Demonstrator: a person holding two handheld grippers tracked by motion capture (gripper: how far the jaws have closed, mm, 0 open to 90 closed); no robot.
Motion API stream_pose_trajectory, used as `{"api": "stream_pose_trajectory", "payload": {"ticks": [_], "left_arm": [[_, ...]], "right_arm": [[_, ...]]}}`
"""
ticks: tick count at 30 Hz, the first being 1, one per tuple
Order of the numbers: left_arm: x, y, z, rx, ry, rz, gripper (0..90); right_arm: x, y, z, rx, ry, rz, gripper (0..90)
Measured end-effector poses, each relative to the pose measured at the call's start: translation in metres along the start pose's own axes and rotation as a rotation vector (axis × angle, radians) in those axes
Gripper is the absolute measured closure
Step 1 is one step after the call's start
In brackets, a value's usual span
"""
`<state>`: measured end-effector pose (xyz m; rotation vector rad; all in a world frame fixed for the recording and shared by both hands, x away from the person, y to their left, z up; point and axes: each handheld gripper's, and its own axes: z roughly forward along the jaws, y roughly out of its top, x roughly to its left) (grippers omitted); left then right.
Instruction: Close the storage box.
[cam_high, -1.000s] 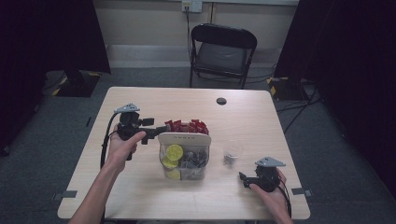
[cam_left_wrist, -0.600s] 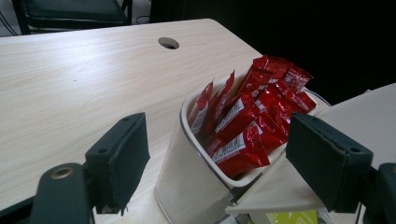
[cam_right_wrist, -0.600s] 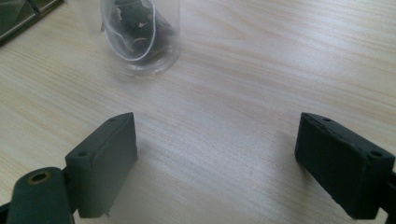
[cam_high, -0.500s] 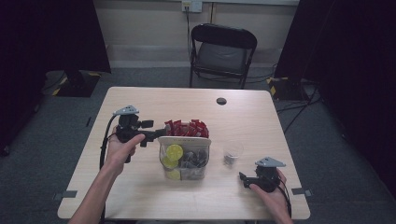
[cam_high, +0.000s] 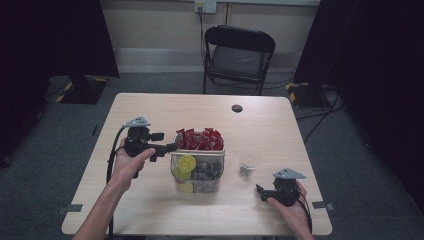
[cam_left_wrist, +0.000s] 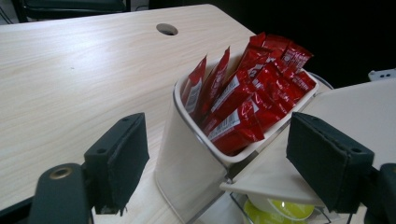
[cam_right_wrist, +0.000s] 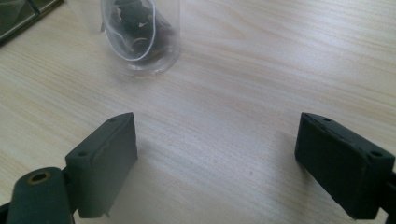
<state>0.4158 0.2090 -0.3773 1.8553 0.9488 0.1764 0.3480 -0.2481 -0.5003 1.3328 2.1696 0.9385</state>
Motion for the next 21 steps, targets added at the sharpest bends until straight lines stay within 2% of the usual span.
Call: {"api": "stream_pose_trajectory", "payload": {"ticks": [16, 21], "left_arm": [[-0.005, -0.010, -0.002, 0.033, -0.011, 0.014, 20.2], [-0.009, -0.011, 0.000, 0.057, -0.019, 0.045, 18.9]], "right_arm": [[0.000, 0.000, 0.000, 0.000, 0.000, 0.000, 12.5], [0.000, 0.000, 0.000, 0.000, 0.000, 0.000, 12.5]]}}
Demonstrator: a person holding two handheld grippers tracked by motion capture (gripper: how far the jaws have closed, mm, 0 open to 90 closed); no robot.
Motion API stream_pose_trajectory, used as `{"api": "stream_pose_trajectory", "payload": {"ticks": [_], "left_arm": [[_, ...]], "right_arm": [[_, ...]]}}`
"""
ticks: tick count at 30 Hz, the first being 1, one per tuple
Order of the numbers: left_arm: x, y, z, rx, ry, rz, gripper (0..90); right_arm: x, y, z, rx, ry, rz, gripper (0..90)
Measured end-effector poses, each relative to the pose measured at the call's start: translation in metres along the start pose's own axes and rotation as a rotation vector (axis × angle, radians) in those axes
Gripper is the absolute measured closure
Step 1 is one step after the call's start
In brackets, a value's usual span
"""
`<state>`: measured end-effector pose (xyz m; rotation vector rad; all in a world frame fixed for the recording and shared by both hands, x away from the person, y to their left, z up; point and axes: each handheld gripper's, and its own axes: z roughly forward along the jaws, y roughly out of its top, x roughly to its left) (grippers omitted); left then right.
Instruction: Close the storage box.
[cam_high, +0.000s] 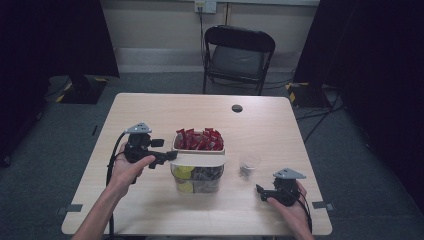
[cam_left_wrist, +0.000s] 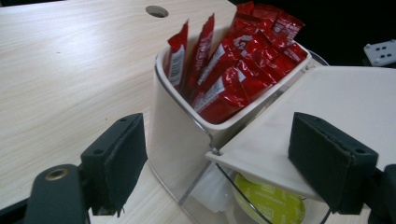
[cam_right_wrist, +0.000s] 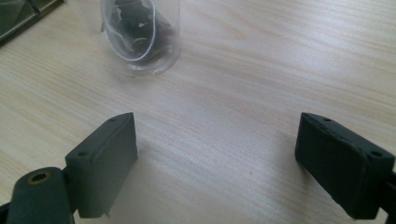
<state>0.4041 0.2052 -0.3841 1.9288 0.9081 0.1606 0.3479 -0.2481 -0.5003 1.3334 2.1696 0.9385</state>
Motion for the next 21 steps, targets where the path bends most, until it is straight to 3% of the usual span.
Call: {"api": "stream_pose_trajectory", "payload": {"ticks": [3, 10, 21], "left_arm": [[-0.002, -0.002, 0.005, 0.018, 0.021, 0.016, 18.8], [0.004, -0.012, 0.013, 0.059, 0.032, -0.003, 18.8], [0.003, -0.015, 0.005, 0.043, 0.026, -0.005, 18.1]], "right_arm": [[0.000, 0.000, 0.000, 0.000, 0.000, 0.000, 12.5], [0.000, 0.000, 0.000, 0.000, 0.000, 0.000, 12.5], [0.000, 0.000, 0.000, 0.000, 0.000, 0.000, 12.5]]}}
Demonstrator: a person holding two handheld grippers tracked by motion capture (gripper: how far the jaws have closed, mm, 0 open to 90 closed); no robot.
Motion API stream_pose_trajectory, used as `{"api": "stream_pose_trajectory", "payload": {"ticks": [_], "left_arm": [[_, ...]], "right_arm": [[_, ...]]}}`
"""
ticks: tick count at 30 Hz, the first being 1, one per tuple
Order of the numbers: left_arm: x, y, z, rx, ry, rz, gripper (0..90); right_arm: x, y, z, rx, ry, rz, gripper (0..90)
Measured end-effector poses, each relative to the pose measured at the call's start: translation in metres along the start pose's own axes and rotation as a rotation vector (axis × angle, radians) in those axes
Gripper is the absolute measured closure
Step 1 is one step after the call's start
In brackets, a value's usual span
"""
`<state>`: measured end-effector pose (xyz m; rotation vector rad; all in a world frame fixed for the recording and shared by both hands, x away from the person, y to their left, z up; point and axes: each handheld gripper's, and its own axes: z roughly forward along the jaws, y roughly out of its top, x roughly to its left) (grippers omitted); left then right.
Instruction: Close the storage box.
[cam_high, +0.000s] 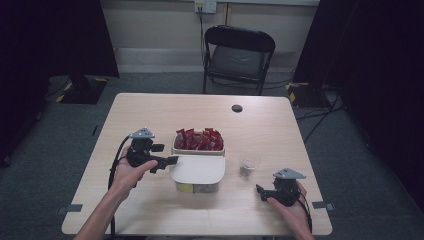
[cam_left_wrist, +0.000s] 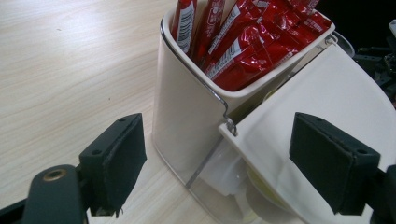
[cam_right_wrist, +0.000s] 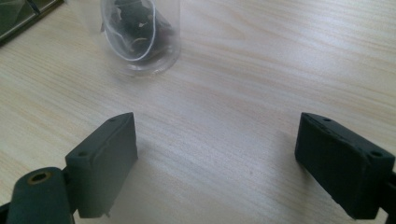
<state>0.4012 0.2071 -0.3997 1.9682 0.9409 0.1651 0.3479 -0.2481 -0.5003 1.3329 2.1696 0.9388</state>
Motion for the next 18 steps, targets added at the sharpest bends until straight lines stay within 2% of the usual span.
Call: {"api": "stream_pose_trajectory", "payload": {"ticks": [9, 15, 18], "left_arm": [[0.015, -0.017, -0.025, -0.008, 0.048, -0.025, 16.9], [0.023, -0.029, -0.035, 0.004, 0.078, -0.040, 16.5], [0.027, -0.035, -0.039, 0.014, 0.107, -0.053, 16.4]], "right_arm": [[0.000, 0.000, 0.000, 0.000, 0.000, 0.000, 12.5], [0.000, 0.000, 0.000, 0.000, 0.000, 0.001, 12.5], [0.000, 0.000, 0.000, 0.000, 0.000, 0.000, 12.5]]}}
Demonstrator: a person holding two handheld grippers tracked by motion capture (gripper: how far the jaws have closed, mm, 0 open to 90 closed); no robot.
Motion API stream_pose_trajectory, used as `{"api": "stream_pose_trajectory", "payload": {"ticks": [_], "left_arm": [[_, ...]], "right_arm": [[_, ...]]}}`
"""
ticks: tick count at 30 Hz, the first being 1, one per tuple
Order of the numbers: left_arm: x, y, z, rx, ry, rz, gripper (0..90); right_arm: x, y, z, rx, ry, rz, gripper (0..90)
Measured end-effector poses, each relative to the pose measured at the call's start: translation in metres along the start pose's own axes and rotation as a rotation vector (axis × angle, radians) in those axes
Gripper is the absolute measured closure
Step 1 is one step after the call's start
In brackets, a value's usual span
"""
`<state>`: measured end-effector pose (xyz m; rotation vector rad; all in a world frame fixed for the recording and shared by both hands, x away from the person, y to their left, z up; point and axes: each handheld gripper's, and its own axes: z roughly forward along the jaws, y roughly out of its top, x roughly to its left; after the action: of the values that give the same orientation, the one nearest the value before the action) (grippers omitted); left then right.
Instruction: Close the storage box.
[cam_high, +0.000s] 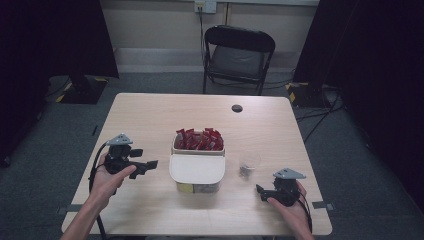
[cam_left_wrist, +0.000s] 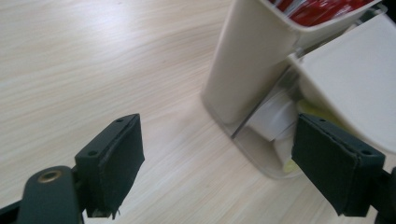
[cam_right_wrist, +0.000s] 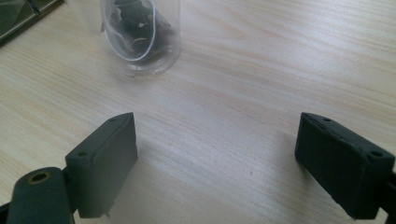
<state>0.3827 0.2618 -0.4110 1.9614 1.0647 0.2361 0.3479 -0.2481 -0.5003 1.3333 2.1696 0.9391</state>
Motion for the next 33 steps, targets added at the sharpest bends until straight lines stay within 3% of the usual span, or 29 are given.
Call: {"api": "stream_pose_trajectory", "payload": {"ticks": [5, 11, 15, 20, 25, 28, 29, 31, 33], "left_arm": [[0.007, -0.011, -0.005, 0.020, 0.026, -0.022, 16.4], [0.012, -0.027, -0.004, 0.056, 0.043, -0.020, 16.4], [0.016, -0.039, 0.000, 0.099, 0.099, -0.019, 16.6], [0.018, -0.052, 0.010, 0.134, 0.133, -0.027, 16.7], [0.023, -0.065, 0.018, 0.154, 0.169, -0.033, 16.5], [0.029, -0.071, 0.023, 0.172, 0.218, -0.027, 16.7], [0.029, -0.073, 0.024, 0.161, 0.231, -0.044, 17.6], [0.027, -0.075, 0.026, 0.146, 0.246, -0.029, 16.9], [0.024, -0.077, 0.029, 0.139, 0.265, 0.010, 14.6]], "right_arm": [[0.000, 0.000, 0.000, -0.002, 0.002, -0.001, 12.5], [0.000, 0.000, 0.000, -0.002, 0.002, -0.002, 12.5], [0.000, 0.000, 0.000, -0.003, 0.002, -0.002, 12.5], [0.000, 0.000, 0.000, -0.003, 0.002, -0.003, 12.5], [0.000, -0.001, 0.000, -0.005, 0.003, -0.005, 12.5], [0.000, -0.001, -0.001, -0.004, 0.003, -0.007, 12.5], [0.000, -0.001, -0.001, -0.003, 0.003, -0.006, 12.5], [0.000, -0.001, -0.001, -0.003, 0.002, -0.005, 12.5], [0.000, -0.001, -0.001, -0.003, 0.001, -0.006, 12.5]]}}
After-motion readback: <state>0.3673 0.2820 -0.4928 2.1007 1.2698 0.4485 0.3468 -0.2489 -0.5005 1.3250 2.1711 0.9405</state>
